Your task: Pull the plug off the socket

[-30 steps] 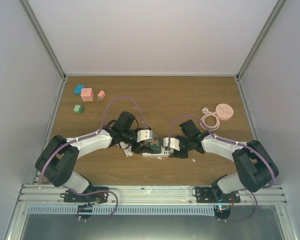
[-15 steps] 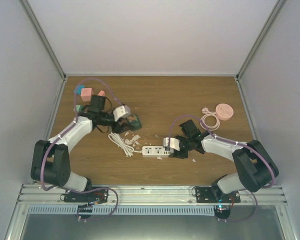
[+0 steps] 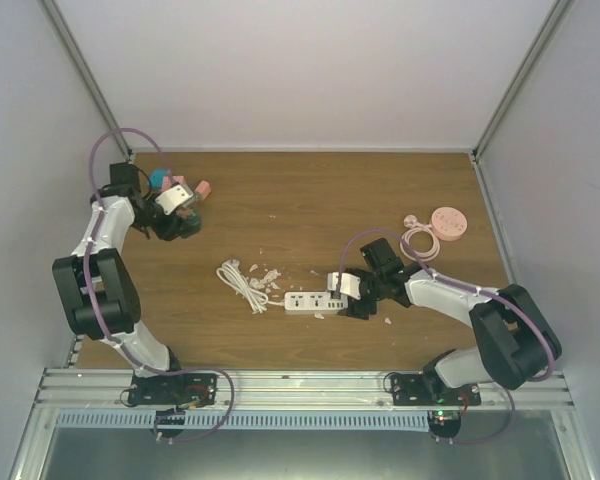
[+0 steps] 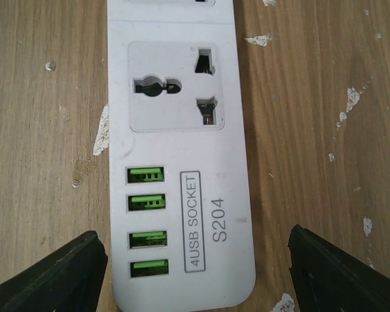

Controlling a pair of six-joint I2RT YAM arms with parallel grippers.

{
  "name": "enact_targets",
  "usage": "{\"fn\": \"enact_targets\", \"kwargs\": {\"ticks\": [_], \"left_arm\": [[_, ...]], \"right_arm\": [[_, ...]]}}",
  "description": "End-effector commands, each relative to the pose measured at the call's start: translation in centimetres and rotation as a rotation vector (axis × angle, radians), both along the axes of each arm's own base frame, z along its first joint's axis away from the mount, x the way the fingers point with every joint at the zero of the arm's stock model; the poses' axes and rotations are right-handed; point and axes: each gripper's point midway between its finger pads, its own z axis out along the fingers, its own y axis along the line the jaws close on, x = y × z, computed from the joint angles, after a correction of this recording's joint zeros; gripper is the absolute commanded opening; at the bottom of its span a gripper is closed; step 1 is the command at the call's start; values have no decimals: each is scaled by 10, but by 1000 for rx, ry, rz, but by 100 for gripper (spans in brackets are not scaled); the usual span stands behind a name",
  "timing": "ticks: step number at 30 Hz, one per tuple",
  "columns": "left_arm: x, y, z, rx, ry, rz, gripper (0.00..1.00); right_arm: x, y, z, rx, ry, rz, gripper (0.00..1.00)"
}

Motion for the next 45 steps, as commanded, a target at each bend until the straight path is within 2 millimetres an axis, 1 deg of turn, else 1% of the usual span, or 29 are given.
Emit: {"fn": "enact_targets", "kwargs": {"ticks": [1,4,6,11,13,16,21,25,29,36,40,45], "left_arm": [[0,61,-9,210,46,76,40],[2,90,-17,321,67,121,40],[1,105,-25,392,95,135,40],[0,142,-36,611,138,157,40],[-2,152,-41,692,159,153,41],[-5,159,-48,775,194,125,42],[-15,155,-66,876,252,51,44],[-16,149,-78,926,287,14,47],[-13,144,-85,950,301,-7,55],[-5,129,-84,940,277,-29,76],[-4,118,-79,910,268,-36,84],[-4,107,-71,871,247,-44,89]], "right_arm": [[2,1,6,20,-27,0,78],[3,1,9,24,-34,-1,80],[3,1,10,26,-37,-1,80],[2,2,11,29,-37,-1,81],[3,1,11,27,-38,-2,81],[3,2,11,30,-39,-2,81],[4,2,12,29,-41,-6,81],[3,1,11,26,-37,-8,81],[4,1,12,25,-41,-11,81],[4,0,12,24,-42,-14,81],[4,0,11,23,-40,-14,81],[4,1,11,24,-39,-15,81]]}}
